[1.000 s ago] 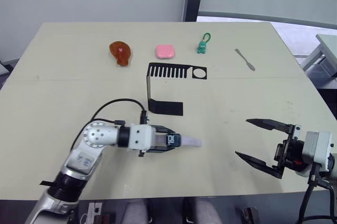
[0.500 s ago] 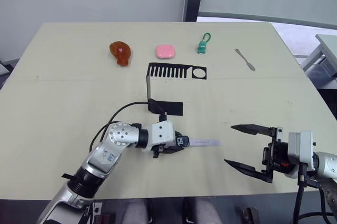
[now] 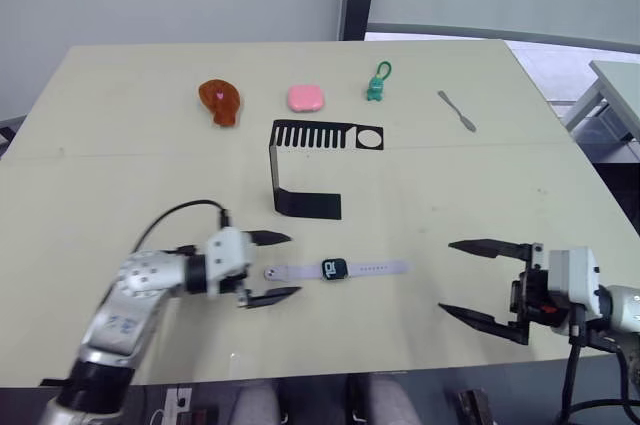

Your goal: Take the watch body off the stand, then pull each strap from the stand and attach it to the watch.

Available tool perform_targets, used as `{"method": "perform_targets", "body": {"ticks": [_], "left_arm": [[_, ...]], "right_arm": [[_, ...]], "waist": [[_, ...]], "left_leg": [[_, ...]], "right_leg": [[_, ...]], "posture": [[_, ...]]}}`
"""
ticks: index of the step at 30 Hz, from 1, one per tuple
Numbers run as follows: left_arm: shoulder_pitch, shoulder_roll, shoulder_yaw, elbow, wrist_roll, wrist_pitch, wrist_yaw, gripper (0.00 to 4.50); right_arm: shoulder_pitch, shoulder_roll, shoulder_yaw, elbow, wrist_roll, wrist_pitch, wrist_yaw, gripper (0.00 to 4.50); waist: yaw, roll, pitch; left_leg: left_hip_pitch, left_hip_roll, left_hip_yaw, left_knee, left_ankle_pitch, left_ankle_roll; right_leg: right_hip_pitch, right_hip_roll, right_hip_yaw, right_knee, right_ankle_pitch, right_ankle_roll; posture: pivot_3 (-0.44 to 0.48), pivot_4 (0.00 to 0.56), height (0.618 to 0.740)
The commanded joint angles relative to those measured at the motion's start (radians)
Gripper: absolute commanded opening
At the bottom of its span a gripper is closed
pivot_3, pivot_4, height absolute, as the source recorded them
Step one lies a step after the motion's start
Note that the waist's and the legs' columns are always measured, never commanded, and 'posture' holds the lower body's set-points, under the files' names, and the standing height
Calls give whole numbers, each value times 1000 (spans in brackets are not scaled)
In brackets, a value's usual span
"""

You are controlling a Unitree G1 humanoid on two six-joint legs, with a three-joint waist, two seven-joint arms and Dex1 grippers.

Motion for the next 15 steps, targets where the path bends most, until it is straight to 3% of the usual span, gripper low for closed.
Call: {"method": "perform_targets", "body": {"ticks": [1,4,9,15], "left_arm": [[88,59,178,-3,-24,-122,-12,4404],[211,140,368,24,-11,-151,-17,4404],[324,169,507,36,-10,-199,-19,4404],[369,173,524,13,-28,-178,-8,4404]], "right_arm": [[0,-29,-70,61,-17,-45,45,4500],[-43,-87,-122,170,-33,-73,91,4500],[-137,-127,-98,291,-61,-129,144,4500],[-263,-136,-39,425,-87,-160,181,4500]], "waist": [[1,0,0],[-4,0,0],[-6,0,0],[-7,0,0]], "left_leg": [[0,0,0,0,-1,1],[0,-1,0,-1,-3,3],[0,-1,0,-2,-4,4],[0,-1,0,-2,-4,3]], "right_leg": [[1,0,0,0,0,0],[1,-1,0,-2,0,0],[1,-2,-1,-3,0,-1],[0,-2,-1,-2,0,-1]], "posture": [[0,150,740],[0,150,740],[0,150,740],[0,150,740]]}}
